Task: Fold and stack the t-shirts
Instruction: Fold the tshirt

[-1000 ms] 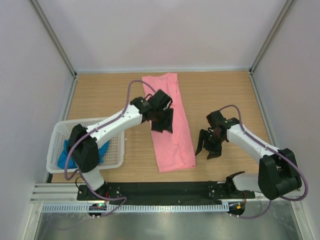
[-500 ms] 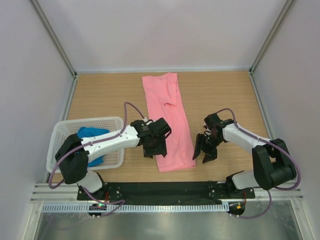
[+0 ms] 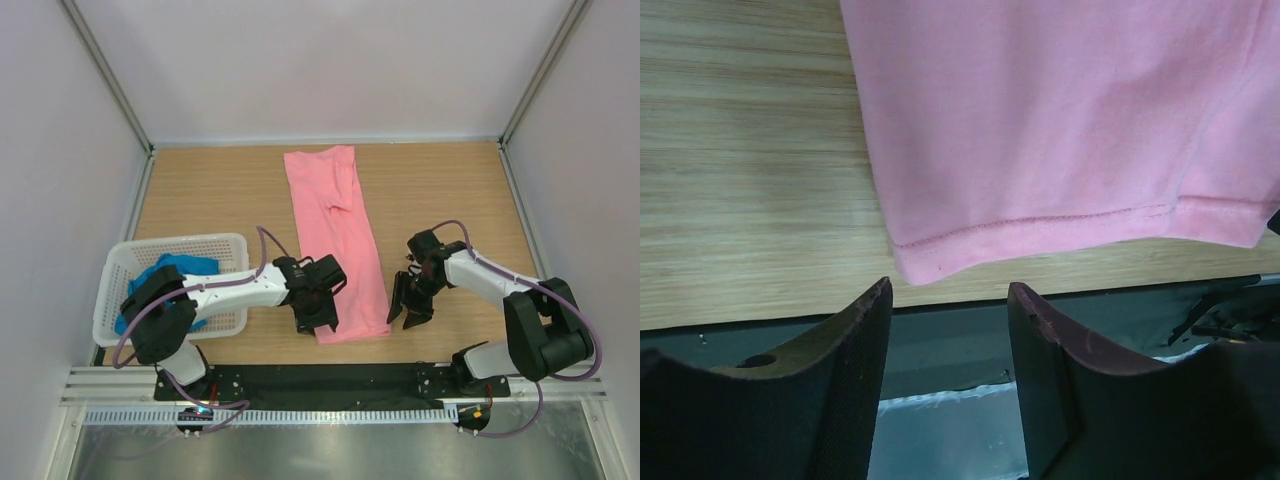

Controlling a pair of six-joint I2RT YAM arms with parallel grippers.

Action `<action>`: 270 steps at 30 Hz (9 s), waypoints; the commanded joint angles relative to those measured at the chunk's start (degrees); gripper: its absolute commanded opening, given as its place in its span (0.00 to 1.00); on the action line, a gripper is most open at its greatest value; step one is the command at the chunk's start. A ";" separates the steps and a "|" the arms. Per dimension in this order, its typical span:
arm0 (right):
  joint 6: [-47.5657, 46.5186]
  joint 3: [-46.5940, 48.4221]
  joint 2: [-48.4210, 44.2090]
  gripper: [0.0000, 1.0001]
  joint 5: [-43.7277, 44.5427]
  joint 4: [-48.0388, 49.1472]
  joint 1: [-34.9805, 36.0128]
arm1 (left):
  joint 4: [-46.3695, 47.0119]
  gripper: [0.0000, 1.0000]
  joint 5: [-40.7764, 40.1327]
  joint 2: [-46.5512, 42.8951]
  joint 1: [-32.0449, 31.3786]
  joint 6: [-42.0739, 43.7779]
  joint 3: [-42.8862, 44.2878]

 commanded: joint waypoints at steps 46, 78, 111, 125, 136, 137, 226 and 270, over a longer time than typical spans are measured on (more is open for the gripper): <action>2.26 -1.60 3.40 0.51 -1.67 5.26 2.60 | 3.66 0.17 1.05 2.19 0.90 0.02 -4.97; 15.19 -12.16 -12.76 0.01 -1.77 8.26 9.81 | 4.11 0.00 0.62 -13.18 -1.12 -6.57 -16.67; -3.71 51.74 32.22 0.01 -1.76 -4.23 -3.90 | -9.00 0.00 4.21 13.61 31.57 23.75 28.42; -3.27 61.32 41.98 0.01 -7.39 -2.74 -6.27 | -12.78 0.00 5.18 23.81 34.91 26.12 40.99; -2.39 66.60 46.64 0.01 -9.50 -2.73 -8.21 | -12.34 0.00 7.29 29.08 36.93 25.77 46.09; -2.04 67.21 47.34 0.01 -9.76 -2.65 -8.47 | -12.34 0.00 7.81 29.87 37.02 25.77 46.53; 0.17 26.27 31.61 0.01 -13.73 18.45 3.31 | 8.14 0.08 12.04 16.96 27.71 23.84 10.24; -4.15 14.51 22.75 0.30 -2.65 11.68 -0.83 | 6.73 0.21 12.91 13.54 24.65 26.22 3.21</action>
